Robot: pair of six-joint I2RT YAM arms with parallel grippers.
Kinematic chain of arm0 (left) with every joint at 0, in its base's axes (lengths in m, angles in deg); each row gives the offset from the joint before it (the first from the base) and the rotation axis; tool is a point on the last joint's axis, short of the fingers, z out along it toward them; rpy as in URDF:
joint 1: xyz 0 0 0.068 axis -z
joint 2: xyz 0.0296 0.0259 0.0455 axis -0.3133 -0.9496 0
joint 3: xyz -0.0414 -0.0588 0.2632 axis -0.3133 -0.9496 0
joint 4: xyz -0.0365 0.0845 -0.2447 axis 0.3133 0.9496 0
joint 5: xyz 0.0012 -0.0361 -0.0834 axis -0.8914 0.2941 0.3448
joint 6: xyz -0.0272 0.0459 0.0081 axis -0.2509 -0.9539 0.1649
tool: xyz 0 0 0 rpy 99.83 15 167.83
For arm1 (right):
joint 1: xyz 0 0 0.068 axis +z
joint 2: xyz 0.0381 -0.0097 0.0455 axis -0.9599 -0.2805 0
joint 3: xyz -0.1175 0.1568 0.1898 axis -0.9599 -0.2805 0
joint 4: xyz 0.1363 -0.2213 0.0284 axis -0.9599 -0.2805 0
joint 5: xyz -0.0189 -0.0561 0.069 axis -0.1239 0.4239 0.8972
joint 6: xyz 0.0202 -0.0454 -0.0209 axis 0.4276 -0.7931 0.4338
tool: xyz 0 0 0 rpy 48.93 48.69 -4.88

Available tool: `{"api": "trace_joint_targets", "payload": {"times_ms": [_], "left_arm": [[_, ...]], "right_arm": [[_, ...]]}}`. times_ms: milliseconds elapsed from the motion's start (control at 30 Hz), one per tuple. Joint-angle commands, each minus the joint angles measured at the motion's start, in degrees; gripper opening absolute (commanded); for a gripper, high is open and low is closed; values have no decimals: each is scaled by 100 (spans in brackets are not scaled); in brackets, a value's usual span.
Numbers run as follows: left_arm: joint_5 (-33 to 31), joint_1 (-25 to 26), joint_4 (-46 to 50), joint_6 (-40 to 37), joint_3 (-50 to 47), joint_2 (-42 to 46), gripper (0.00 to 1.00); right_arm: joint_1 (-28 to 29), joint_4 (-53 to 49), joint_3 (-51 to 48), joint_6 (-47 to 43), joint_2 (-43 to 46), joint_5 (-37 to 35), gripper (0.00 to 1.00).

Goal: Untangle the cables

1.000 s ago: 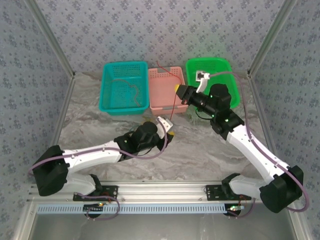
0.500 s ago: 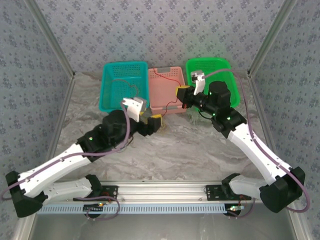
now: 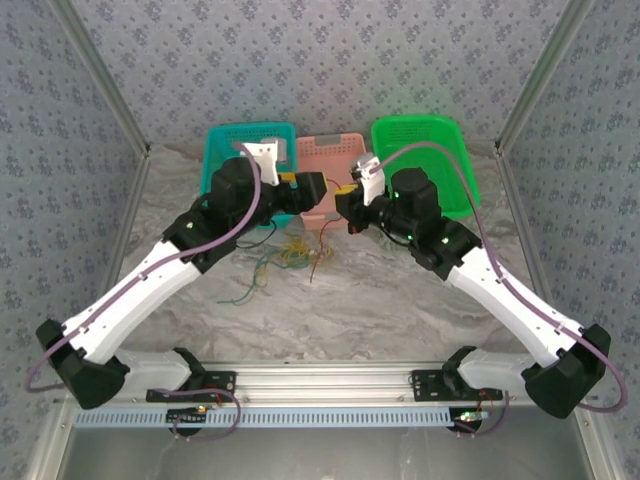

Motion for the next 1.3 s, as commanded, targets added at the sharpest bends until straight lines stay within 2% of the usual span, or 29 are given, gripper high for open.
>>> {"api": "trace_joint_targets", "payload": {"times_ms": [0,67,133,200,367,567,800,933,967,1000,1033,1067,1100,1167,1267], "left_arm": [[192,-63,115,178,467,-118,69],[155,-130,208,156,595,-192,56],[238,-246,245,156,700,-246,37],[310,-338,311,131,826,-298,23],[472,-469,662,-253,1344,-507,1],[1073,-520,760,-618,1799,-773,0],[1338,-736,459,-341,1983,-791,0],[1499,-820,531,-282,2007,-789,0],[1534,-843,590,-270,2003,-789,6],[1558,-851,652,-262,1976,-764,23],[1560,-862,667,-256,1900,-708,44],[1541,-874,641,-245,1804,-641,58],[1490,-873,579,-248,1664,-526,67],[1325,-884,476,-261,1403,-278,75],[1101,-891,361,-293,963,140,77]], "right_arm": [[158,-160,197,-349,-13,-282,0],[252,-188,181,-429,-30,-358,0],[332,-211,162,-500,-57,-419,0],[397,-262,162,-577,-113,-461,0],[539,-377,166,-686,-203,-454,0],[628,-646,414,-664,-471,-111,0],[672,-925,736,-595,-911,273,0],[543,-727,669,-344,-776,367,0],[456,-661,665,-207,-718,472,0],[332,-609,675,-37,-662,628,0],[216,-584,714,150,-626,758,0],[108,-584,769,311,-612,881,0],[-43,-620,858,500,-623,1028,0],[-292,-729,1027,852,-681,1358,0],[-583,-777,1171,1342,-747,1668,0]]}}
